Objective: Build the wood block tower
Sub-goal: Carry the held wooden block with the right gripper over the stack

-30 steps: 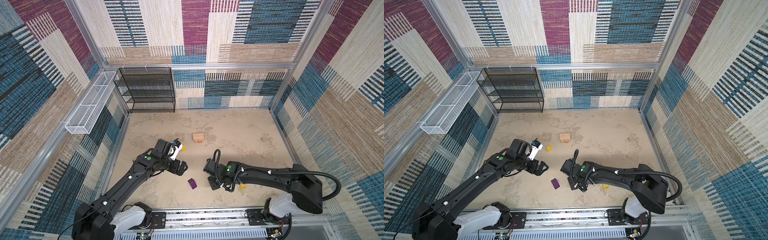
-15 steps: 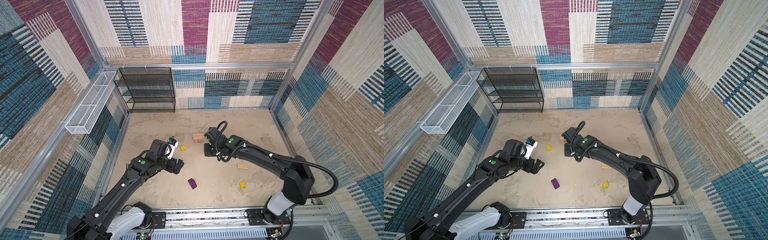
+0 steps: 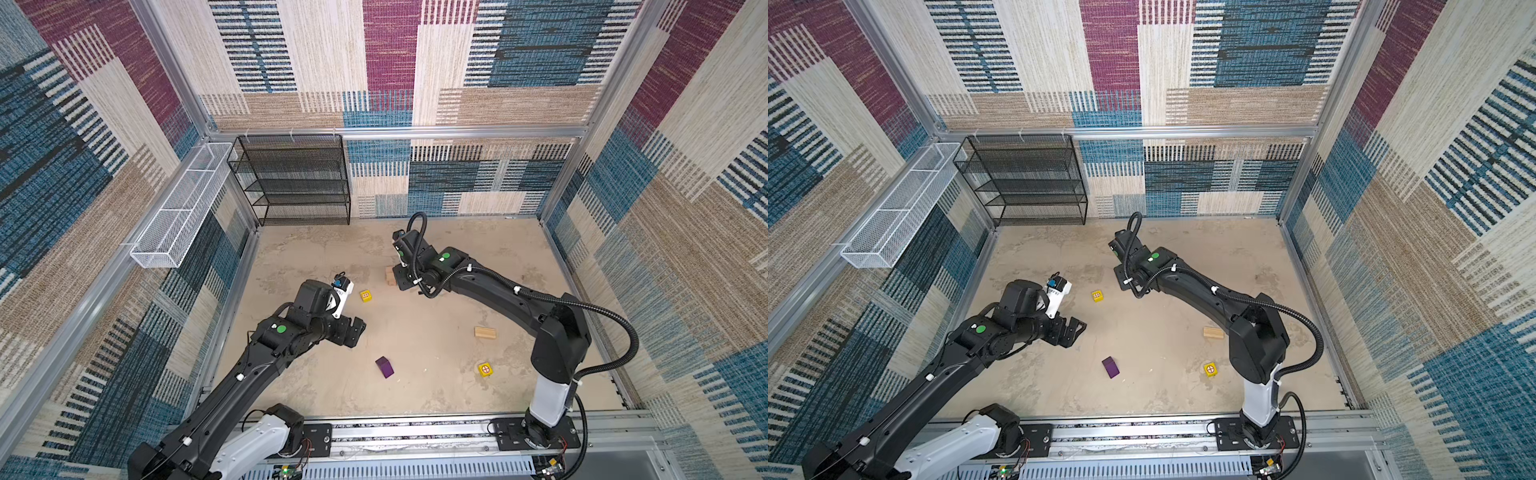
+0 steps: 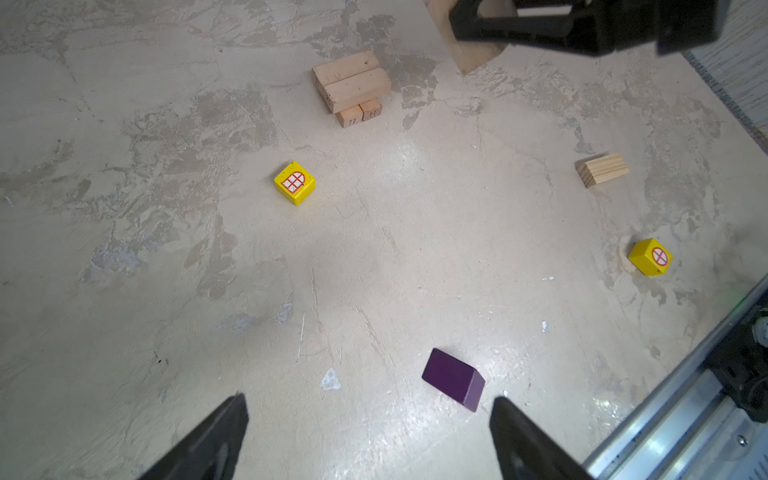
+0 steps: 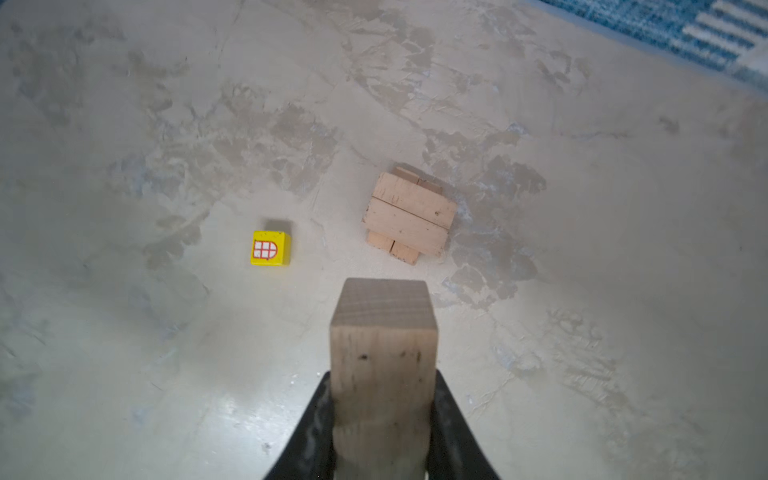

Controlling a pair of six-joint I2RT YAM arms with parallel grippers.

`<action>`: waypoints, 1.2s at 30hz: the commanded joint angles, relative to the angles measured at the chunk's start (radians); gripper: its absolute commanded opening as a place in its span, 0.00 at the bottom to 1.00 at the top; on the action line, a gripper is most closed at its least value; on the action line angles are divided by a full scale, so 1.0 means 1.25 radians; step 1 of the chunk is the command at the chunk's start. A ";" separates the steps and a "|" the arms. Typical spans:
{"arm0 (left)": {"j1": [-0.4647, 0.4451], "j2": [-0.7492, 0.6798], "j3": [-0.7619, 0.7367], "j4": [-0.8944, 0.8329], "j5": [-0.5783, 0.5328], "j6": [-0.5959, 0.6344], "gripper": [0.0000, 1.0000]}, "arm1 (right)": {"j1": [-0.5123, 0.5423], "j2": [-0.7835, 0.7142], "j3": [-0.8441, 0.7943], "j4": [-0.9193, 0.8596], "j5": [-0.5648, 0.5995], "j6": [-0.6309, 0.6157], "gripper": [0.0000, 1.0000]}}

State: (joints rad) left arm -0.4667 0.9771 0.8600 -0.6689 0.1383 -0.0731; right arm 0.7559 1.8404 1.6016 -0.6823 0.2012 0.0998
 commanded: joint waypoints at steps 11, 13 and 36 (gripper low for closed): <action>0.010 0.015 0.005 0.015 -0.014 0.013 0.96 | -0.082 0.104 0.102 0.027 -0.191 -0.742 0.00; 0.016 0.023 0.008 0.015 -0.012 0.013 0.96 | -0.099 0.183 0.215 -0.074 -0.212 -0.779 0.00; 0.034 0.070 0.005 0.012 -0.010 0.017 0.96 | -0.158 0.372 0.429 -0.179 -0.268 -1.001 0.03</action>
State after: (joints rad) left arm -0.4259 1.0603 0.8612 -0.6670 0.1303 -0.0685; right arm 0.5587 2.3085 2.1509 -0.9073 -0.1448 -1.1336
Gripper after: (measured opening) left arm 0.958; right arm 0.308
